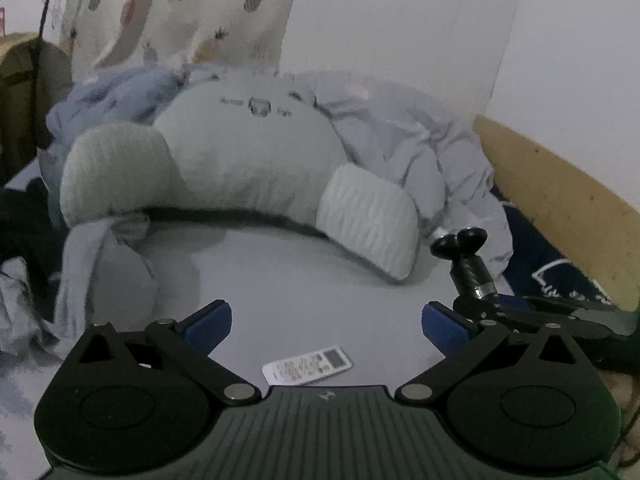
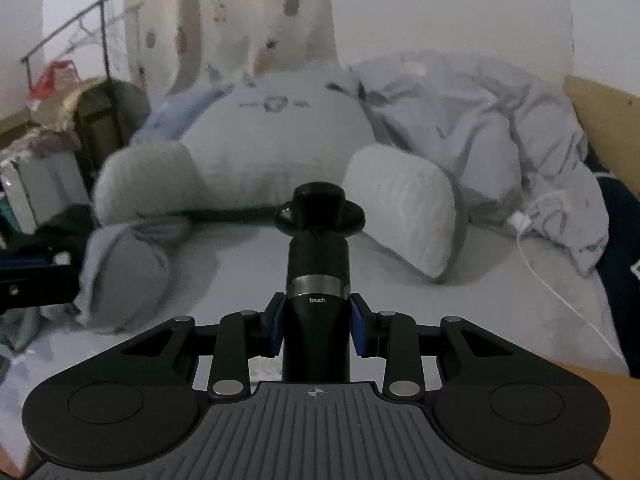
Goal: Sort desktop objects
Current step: 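Lift the black stick device with the right tool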
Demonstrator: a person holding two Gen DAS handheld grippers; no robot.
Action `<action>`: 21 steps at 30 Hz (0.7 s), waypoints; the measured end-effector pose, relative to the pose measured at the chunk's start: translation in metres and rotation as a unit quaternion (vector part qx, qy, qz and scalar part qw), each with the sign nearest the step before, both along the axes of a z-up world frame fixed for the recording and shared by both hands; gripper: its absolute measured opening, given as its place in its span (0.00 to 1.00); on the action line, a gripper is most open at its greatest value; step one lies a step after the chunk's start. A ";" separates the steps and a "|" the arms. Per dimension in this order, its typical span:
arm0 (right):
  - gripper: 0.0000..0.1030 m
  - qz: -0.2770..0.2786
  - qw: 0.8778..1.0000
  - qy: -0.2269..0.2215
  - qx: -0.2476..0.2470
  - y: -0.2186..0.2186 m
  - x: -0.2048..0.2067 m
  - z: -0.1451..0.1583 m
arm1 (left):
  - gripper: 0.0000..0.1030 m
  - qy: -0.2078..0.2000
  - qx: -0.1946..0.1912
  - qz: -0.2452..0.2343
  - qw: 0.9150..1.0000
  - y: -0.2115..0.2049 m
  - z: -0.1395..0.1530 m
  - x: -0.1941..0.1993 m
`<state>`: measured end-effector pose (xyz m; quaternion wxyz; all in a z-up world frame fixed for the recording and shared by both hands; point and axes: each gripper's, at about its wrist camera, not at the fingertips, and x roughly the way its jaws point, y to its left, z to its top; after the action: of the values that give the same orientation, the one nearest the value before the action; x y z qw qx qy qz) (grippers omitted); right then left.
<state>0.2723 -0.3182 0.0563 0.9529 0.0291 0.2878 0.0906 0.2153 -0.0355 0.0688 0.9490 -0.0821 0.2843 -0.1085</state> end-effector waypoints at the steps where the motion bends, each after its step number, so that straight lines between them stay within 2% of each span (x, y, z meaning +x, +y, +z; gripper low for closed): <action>1: 0.35 0.003 1.000 -0.006 0.000 0.002 -0.005 0.007 | 1.00 -0.006 -0.002 0.002 1.000 0.001 0.005 -0.004; 11: 0.35 0.034 0.998 -0.055 0.002 0.020 -0.065 0.075 | 1.00 -0.052 -0.004 0.012 0.999 0.014 0.051 -0.054; 21: 0.35 0.068 0.995 -0.076 0.011 0.045 -0.135 0.116 | 1.00 -0.085 -0.006 0.032 0.996 0.037 0.081 -0.109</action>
<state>0.1372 -0.2732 0.1725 0.9632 0.0129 0.2150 0.1606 0.1064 0.0012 0.1496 0.9722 -0.0873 0.1989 -0.0868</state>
